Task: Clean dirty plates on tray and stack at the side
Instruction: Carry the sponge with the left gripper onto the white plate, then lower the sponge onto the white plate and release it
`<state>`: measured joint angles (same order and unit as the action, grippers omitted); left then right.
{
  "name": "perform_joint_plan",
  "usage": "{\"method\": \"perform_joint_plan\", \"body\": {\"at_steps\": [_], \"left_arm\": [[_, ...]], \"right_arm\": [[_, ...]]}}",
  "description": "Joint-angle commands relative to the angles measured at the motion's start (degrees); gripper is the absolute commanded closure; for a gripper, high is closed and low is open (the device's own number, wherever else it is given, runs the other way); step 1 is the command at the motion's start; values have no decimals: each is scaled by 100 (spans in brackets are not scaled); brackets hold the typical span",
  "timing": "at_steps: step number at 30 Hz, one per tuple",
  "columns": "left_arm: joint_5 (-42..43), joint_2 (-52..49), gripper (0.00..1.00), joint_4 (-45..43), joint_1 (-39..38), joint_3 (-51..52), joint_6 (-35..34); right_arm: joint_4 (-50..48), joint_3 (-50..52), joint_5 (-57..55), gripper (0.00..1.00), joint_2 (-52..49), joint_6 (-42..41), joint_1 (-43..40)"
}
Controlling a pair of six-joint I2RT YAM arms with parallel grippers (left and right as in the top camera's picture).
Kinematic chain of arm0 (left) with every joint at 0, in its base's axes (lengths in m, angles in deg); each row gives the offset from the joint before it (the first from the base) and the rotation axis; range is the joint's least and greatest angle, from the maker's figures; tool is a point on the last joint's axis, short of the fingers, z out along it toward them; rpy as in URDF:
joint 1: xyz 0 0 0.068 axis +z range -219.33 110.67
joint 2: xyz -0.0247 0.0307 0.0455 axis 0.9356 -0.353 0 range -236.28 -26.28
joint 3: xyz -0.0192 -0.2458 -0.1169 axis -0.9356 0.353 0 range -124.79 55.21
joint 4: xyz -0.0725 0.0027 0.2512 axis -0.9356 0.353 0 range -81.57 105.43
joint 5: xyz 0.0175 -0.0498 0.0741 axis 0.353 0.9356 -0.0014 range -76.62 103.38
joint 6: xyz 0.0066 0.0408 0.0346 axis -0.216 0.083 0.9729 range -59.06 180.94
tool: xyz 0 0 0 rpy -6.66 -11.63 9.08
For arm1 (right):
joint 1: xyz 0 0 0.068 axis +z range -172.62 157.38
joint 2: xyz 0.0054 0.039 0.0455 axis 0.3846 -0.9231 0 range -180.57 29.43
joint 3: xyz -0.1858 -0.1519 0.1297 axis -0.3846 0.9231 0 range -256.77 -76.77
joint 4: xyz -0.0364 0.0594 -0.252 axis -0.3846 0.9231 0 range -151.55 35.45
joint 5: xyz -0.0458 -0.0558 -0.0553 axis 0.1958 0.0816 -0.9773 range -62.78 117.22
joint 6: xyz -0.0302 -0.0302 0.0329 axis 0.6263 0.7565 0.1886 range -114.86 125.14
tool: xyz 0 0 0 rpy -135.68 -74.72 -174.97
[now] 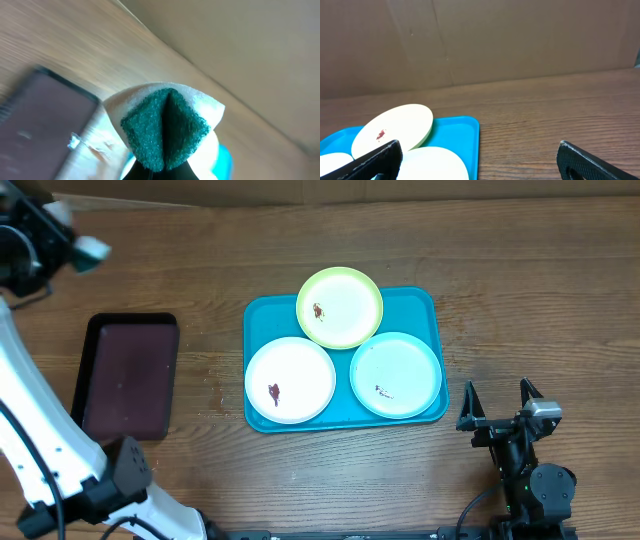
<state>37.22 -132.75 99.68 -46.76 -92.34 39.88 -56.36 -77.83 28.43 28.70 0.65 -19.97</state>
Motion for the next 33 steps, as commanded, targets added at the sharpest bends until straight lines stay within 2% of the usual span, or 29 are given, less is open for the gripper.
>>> {"method": "perform_joint_plan", "body": {"at_steps": [1, 4, 9, 16, 23, 33], "left_arm": [[232, -258, 96, 459, -645, 170, -13], [17, -291, 96, 557, -1316, 697, 365], [-116, -293, 96, 223, -2505, 2107, 391], [-981, -293, 96, -1091, -3679, 4242, -98], [-1163, -293, 96, -2566, -4015, 5775, -905], [-1008, -293, 96, -4341, -4100, 7462, -962]], "right_arm": [[-35, 59, -24, 0, 57, -22, -15], [-35, 59, -26, 0, 57, -22, -15], [-35, 59, -24, 0, 57, -22, -15], [-35, 59, -24, 0, 57, -22, -15], [-35, 59, -24, 0, 57, -22, -15], [-35, 59, -24, 0, 57, -22, -15]]}}
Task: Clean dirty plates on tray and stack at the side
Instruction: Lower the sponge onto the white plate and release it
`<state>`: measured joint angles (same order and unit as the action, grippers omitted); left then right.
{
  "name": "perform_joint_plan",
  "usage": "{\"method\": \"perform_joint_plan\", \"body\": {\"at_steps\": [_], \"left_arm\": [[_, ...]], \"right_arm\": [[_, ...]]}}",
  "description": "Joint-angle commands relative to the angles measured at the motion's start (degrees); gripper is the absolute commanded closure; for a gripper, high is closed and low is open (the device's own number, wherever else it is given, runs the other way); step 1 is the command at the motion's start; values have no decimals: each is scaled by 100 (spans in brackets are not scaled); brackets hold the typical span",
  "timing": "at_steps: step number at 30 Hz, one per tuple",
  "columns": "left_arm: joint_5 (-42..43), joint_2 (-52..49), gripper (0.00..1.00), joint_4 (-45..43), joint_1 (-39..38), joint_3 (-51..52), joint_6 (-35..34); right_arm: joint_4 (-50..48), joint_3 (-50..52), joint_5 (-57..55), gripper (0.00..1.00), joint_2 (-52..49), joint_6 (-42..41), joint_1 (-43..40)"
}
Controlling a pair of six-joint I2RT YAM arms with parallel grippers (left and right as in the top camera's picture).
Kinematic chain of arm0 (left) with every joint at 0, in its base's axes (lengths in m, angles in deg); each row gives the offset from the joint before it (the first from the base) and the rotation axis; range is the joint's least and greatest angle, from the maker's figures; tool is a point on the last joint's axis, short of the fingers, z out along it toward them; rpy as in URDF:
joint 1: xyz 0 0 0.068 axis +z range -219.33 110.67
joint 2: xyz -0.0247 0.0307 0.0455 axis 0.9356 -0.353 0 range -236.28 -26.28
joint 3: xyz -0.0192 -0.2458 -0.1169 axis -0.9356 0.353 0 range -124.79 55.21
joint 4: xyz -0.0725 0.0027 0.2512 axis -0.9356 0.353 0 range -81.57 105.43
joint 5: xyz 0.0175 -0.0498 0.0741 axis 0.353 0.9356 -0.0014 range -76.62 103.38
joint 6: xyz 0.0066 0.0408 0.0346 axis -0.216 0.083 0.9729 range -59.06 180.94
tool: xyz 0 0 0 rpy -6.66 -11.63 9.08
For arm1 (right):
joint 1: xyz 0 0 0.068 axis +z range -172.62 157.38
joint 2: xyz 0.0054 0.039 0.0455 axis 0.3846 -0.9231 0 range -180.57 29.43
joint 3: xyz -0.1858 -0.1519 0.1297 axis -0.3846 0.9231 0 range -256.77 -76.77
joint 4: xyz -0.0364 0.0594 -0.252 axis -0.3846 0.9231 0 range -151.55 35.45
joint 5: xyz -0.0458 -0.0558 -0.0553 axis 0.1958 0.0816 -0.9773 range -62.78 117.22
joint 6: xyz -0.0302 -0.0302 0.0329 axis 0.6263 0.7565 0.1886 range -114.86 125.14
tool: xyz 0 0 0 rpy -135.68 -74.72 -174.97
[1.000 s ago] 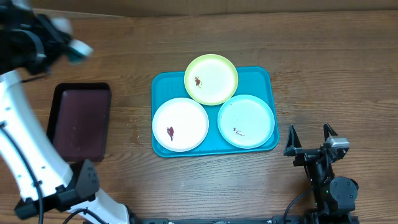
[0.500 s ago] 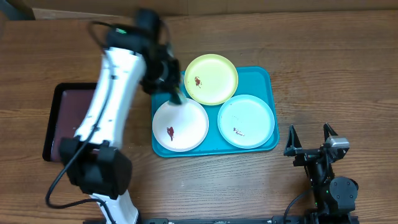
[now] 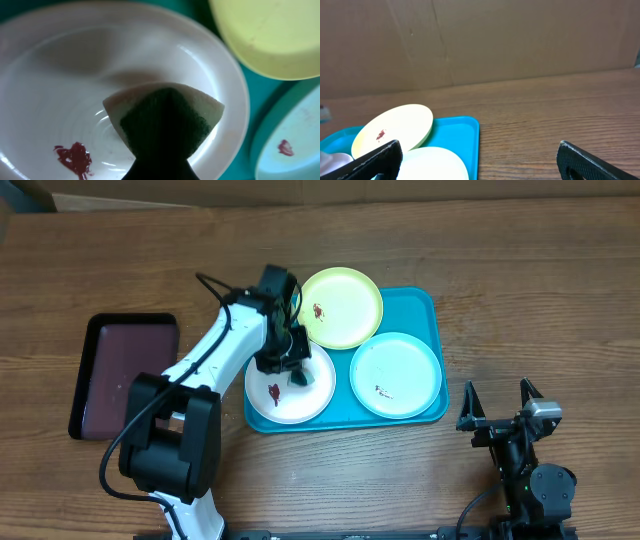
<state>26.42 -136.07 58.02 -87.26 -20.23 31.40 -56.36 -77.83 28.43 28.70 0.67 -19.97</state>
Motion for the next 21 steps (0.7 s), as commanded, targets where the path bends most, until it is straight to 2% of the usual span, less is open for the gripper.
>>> {"method": "perform_joint_plan", "body": {"at_steps": [1, 9, 10, 11, 13, 21], "left_arm": [[140, 39, 96, -269, -52, 341, -114], [210, 42, 95, -315, -57, 413, 190], [210, 42, 92, -313, -59, 413, 190], [225, 42, 84, -313, -63, 413, 192], [251, 42, 0, -310, -63, 413, 262], [483, 42, 0, 55, 2, 55, 494]], "right_arm": [[-35, 59, -24, 0, 57, -24, -15], [-35, 59, -24, 0, 57, -24, -15], [-35, 59, -24, 0, 57, -24, -15], [-35, 59, -24, 0, 57, -24, -15], [-35, 59, -24, 0, 57, -24, -15], [-35, 59, -24, 0, 57, -24, -15]]}}
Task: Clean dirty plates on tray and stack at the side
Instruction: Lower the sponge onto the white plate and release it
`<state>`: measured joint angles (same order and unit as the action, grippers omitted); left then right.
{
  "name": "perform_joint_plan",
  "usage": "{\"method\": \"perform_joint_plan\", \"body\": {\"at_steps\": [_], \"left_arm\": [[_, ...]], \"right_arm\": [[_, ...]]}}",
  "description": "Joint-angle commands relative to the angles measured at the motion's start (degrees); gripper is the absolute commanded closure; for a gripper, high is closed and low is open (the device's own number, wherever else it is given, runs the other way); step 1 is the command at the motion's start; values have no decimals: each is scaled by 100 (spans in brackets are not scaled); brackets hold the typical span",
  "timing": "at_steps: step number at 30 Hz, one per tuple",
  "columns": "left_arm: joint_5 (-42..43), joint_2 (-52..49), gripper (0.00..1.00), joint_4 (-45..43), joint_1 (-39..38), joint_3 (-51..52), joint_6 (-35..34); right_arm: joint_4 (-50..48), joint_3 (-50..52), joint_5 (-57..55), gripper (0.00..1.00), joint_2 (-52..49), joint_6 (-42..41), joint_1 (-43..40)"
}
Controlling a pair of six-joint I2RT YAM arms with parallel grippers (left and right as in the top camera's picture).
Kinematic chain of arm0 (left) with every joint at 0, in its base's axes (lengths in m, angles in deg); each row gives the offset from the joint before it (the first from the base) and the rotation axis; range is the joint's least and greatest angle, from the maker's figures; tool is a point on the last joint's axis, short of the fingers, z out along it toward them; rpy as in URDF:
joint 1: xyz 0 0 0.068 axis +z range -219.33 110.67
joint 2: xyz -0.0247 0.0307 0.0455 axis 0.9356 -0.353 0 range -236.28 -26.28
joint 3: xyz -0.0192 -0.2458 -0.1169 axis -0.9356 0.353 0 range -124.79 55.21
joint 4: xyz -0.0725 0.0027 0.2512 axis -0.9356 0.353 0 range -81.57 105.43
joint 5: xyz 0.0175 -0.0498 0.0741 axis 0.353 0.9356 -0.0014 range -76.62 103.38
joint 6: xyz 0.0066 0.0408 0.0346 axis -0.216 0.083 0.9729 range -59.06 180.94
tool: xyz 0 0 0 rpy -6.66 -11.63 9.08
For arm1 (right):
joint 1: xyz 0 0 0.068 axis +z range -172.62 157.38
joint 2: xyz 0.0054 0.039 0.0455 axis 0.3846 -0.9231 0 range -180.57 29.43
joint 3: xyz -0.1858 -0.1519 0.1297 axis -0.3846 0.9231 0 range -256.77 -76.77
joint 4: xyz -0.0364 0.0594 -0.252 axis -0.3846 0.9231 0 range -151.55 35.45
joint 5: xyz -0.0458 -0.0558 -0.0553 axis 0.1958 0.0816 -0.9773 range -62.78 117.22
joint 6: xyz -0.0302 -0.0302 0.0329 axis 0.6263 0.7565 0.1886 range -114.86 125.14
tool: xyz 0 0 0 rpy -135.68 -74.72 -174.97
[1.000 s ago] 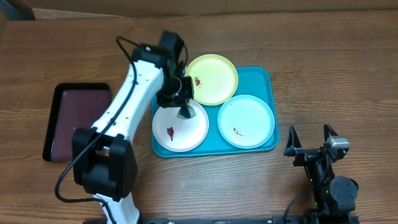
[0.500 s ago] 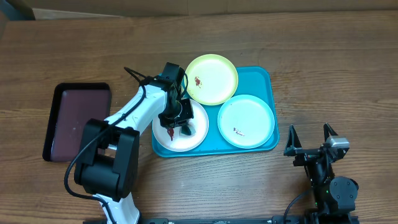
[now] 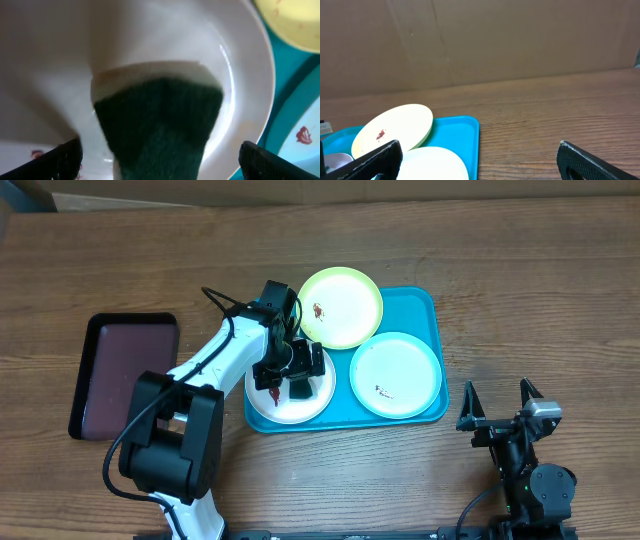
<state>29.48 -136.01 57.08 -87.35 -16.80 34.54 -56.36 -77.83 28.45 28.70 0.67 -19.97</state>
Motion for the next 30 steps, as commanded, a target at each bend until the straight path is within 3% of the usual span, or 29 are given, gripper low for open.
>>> {"method": "perform_joint_plan", "body": {"at_steps": [1, 9, 13, 15, 16, 20, 28, 30], "left_arm": [[175, 35, 0, 304, 17, -455, 179], [85, 35, 2, 2221, 118, -2754, 741], [-44, 35, 25, 2802, 116, -3661, 756], [-153, 35, 28, 2970, 116, -3786, 754], [-221, 35, 26, 3038, 111, -3777, 752], [-439, 33, 0, 3051, 37, -3362, 756], [-629, 33, 0, 3067, 35, -2852, 756], [-872, 35, 0, 3040, 109, -2852, 726]], "right_arm": [[-35, 59, -26, 0, 57, -24, -15], [-35, 59, -26, 0, 57, -24, -15], [-35, 59, -26, 0, 57, -24, -15], [-35, 59, -26, 0, 57, -24, -15], [-35, 59, -26, 0, 57, -24, -15], [-35, 59, -26, 0, 57, -24, -15], [-223, 59, 22, 0, 57, -66, -15], [-723, 59, 986, 0, 57, -1058, -4]]}}
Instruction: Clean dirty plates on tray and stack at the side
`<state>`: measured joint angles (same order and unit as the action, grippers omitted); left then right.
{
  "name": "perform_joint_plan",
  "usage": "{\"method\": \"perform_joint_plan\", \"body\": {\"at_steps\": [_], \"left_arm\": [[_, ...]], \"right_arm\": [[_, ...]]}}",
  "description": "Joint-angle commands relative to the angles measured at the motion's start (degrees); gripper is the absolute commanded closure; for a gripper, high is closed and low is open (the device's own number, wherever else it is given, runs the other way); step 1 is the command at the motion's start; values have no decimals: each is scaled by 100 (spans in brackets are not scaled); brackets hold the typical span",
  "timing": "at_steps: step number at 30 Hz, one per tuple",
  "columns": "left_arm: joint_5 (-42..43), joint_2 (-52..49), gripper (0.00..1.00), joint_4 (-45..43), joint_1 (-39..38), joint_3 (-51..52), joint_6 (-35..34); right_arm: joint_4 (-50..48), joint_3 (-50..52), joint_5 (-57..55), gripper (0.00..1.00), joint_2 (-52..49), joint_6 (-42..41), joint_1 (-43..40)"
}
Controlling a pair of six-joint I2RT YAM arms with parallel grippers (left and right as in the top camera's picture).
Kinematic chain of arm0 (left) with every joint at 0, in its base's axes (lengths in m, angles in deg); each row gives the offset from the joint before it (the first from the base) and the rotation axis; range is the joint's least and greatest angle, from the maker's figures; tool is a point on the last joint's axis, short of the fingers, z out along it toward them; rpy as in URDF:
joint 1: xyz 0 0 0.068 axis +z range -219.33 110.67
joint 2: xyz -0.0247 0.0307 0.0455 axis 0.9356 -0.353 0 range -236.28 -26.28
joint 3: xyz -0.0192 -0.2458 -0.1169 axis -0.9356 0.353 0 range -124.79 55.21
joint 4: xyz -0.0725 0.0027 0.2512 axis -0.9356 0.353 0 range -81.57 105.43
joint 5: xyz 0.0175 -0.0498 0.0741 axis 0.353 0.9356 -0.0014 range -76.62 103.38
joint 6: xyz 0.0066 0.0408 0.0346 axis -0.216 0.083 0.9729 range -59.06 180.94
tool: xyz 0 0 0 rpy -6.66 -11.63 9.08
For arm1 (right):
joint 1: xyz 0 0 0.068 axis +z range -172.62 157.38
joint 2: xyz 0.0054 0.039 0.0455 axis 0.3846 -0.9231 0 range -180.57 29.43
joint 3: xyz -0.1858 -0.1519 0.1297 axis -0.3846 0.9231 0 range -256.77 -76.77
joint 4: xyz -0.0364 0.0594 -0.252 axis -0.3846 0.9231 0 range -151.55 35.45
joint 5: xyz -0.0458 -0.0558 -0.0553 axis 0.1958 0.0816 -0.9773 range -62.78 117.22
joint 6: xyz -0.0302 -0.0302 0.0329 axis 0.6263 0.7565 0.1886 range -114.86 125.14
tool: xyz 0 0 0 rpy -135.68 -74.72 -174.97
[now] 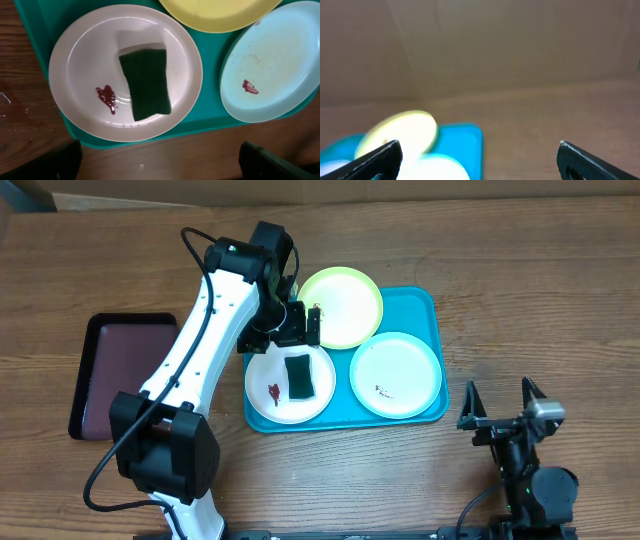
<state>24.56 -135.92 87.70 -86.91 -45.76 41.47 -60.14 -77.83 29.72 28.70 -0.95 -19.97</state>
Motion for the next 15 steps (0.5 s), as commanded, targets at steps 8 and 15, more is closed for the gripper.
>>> {"method": "perform_joint_plan", "body": {"at_steps": [8, 15], "left_arm": [[-693, 26, 0, -4, 514, 48, -195], [-713, 26, 0, 26, 579, 173, -195]], "right_arm": [[-992, 59, 3517, 0, 57, -4214, -4], [-2975, -811, 3434, 0, 33, -4614, -15]]}}
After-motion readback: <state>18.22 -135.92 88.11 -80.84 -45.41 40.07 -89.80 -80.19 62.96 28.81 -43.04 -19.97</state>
